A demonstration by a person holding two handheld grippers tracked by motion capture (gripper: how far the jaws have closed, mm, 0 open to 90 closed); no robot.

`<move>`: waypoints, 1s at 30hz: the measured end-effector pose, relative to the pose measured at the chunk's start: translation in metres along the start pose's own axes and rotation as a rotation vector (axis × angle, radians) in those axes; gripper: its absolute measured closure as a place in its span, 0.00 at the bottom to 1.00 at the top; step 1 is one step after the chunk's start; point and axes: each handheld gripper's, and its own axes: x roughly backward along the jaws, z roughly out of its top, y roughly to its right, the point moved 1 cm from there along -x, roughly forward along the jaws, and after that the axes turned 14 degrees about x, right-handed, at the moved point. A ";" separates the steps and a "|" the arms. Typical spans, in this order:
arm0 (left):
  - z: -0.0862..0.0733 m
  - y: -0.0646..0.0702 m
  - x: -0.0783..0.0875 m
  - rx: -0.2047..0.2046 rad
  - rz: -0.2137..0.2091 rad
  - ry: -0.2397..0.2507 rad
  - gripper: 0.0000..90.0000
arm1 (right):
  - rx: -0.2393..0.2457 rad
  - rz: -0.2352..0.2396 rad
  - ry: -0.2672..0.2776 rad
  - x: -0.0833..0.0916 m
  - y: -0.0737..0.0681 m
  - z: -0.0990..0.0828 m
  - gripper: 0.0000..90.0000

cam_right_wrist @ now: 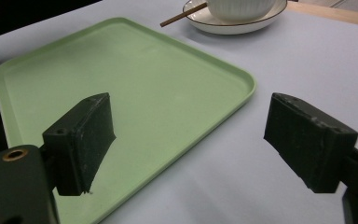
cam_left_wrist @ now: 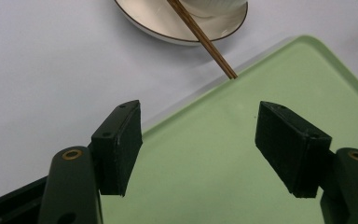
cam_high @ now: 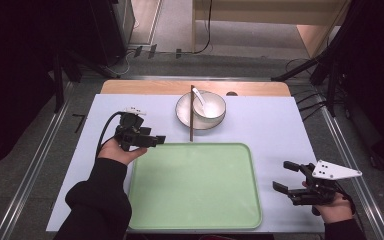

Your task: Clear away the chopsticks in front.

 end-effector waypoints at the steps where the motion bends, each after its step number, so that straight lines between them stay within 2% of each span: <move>1: 0.002 0.001 -0.001 0.002 0.001 -0.001 0.36 | 0.001 0.000 -0.001 0.000 0.000 0.000 0.18; 5: 0.012 0.006 -0.010 -0.004 0.016 -0.004 0.37 | 0.005 -0.005 -0.001 0.001 0.001 0.000 0.18; 9: 0.020 0.009 -0.018 0.008 -0.008 0.010 0.37 | 0.003 -0.006 0.001 0.001 0.001 0.000 0.18; 11: 0.027 0.010 -0.027 0.030 0.007 -0.004 0.38 | 0.004 -0.004 -0.001 0.001 0.000 0.000 0.18; 13: 0.033 0.014 -0.033 0.029 0.026 -0.015 0.40 | 0.008 -0.002 0.001 0.001 0.000 0.000 0.18; 18: 0.042 0.019 -0.043 0.019 0.041 -0.019 0.40 | 0.005 0.000 0.001 0.002 0.000 0.000 0.18; 20: 0.049 0.022 -0.053 0.021 0.061 -0.020 0.40 | 0.005 0.000 0.002 0.002 0.000 0.000 0.18; 25: 0.058 0.029 -0.073 0.013 0.079 -0.019 0.41 | 0.007 0.001 0.005 0.003 -0.001 0.000 0.18; 26: 0.060 0.029 -0.077 0.018 0.075 -0.018 0.41 | 0.007 0.001 0.005 0.003 -0.001 0.000 0.18; 30: 0.067 0.026 -0.094 0.044 0.108 -0.032 0.46 | 0.015 0.002 0.012 0.003 -0.001 0.000 0.18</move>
